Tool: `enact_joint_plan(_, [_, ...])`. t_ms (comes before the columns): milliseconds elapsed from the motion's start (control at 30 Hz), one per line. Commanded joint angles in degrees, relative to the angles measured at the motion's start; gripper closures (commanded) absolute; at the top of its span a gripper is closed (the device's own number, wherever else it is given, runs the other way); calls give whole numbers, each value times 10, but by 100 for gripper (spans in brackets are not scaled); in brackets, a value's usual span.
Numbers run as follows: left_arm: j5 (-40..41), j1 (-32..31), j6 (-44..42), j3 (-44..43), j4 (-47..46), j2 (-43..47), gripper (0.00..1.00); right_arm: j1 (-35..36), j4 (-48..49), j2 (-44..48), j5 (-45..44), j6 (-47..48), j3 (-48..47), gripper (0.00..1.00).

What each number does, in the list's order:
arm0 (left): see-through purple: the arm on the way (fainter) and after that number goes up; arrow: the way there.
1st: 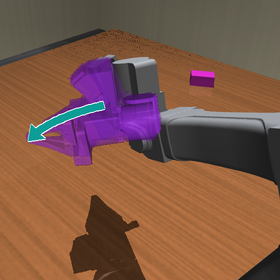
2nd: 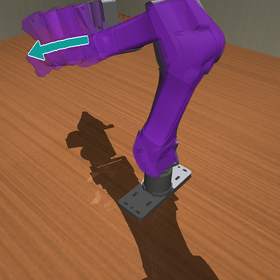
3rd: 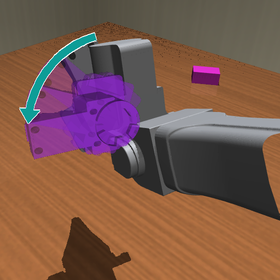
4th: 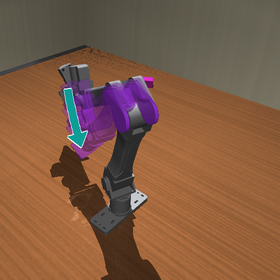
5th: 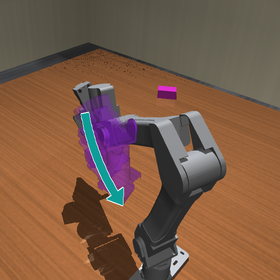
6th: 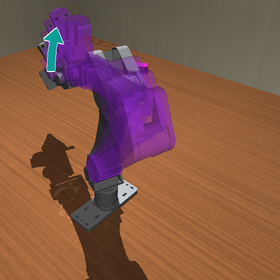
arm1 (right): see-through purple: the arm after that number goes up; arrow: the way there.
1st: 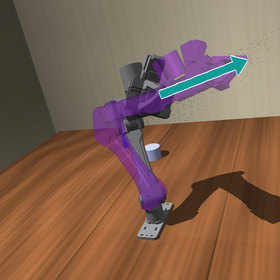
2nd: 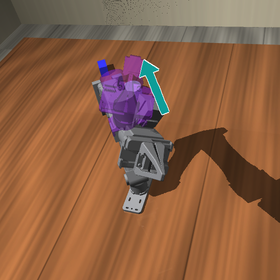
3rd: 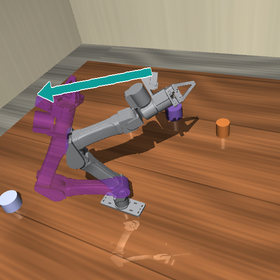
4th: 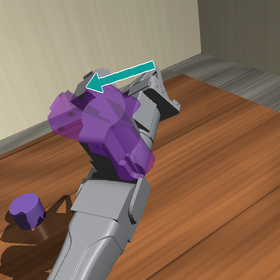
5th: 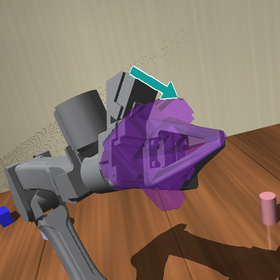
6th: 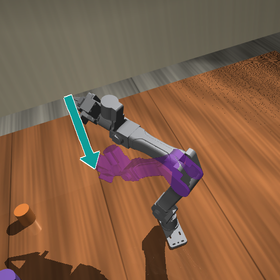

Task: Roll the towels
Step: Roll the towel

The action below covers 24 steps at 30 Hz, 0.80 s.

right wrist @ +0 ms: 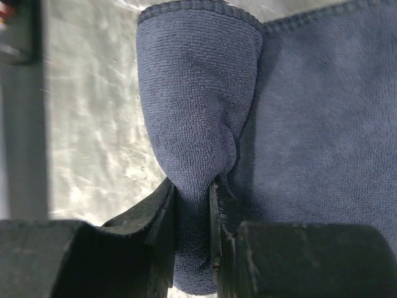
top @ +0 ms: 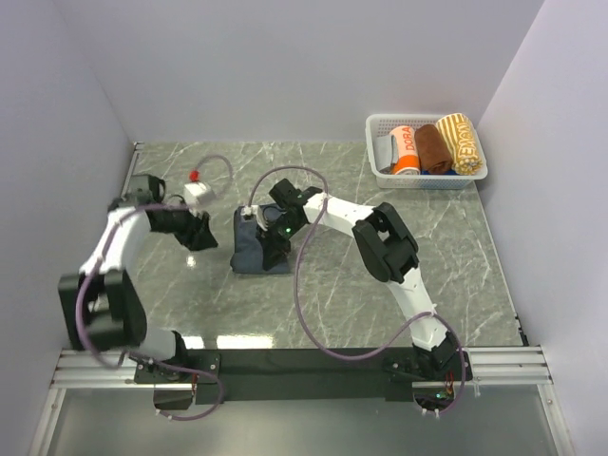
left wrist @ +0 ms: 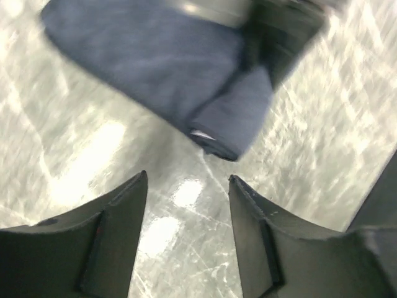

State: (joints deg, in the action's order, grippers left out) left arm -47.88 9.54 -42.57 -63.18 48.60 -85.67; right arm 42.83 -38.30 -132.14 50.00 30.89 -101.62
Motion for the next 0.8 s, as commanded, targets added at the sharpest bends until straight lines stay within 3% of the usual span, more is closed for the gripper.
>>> enact_joint_plan(0, [81, -85, -47, 80, -82, 82, 39, -6, -112, -90, 42, -46, -32, 100])
enact_joint_plan(133, [146, -210, -75, 196, -178, 190, 36, -10, -167, -144, 56, -41, -95, 100])
enact_joint_plan(267, [204, -310, -94, 257, -296, 220, 33, -13, -200, -178, 60, -43, -137, 100])
enact_joint_plan(533, [259, -373, -167, 314, -394, 150, 35, -20, -219, -201, 77, -53, -151, 100])
enact_joint_plan(633, [266, -382, -199, 317, -391, 115, 46, -25, -225, -204, 78, -55, -157, 100])
enact_joint_plan(667, [262, -382, -203, 314, -382, 106, 56, -27, -227, -204, 78, -56, -159, 100])
enact_joint_plan(767, [252, -382, -210, 291, -332, 69, 69, -37, -226, -199, 73, -62, -163, 100])
